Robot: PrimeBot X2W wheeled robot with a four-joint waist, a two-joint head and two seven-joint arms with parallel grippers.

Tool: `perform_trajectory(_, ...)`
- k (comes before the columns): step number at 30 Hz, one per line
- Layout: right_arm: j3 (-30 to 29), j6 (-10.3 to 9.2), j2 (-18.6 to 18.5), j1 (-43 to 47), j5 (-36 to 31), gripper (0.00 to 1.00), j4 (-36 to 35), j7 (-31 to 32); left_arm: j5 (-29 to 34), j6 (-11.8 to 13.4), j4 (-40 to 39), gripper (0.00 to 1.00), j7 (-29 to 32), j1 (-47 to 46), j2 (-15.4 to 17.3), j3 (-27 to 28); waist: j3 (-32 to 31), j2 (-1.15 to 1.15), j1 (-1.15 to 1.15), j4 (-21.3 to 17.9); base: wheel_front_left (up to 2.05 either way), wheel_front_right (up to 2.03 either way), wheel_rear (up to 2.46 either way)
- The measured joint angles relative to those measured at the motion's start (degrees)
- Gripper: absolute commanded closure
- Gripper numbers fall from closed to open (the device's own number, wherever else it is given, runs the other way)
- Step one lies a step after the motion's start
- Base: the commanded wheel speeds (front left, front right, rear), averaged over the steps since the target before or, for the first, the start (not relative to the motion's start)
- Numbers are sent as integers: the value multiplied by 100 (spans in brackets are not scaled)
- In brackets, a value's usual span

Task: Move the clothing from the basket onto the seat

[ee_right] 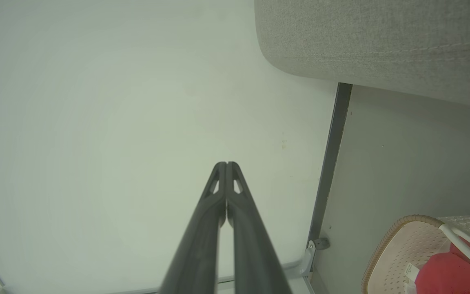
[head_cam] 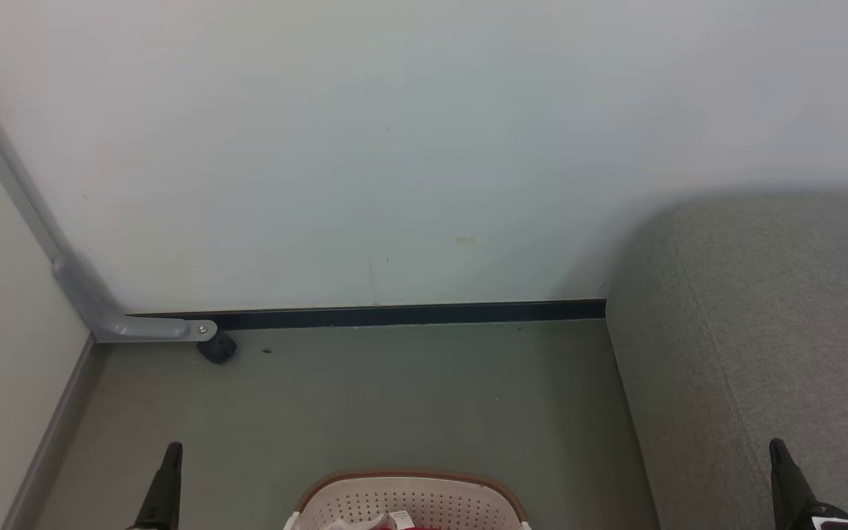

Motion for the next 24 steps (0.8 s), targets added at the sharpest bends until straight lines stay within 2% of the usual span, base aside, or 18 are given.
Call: perform_trajectory(24,0,0,0,0,1,100,0,0,0,0,0,100,0,0,0,0,0,0,0,0,0,0,0)
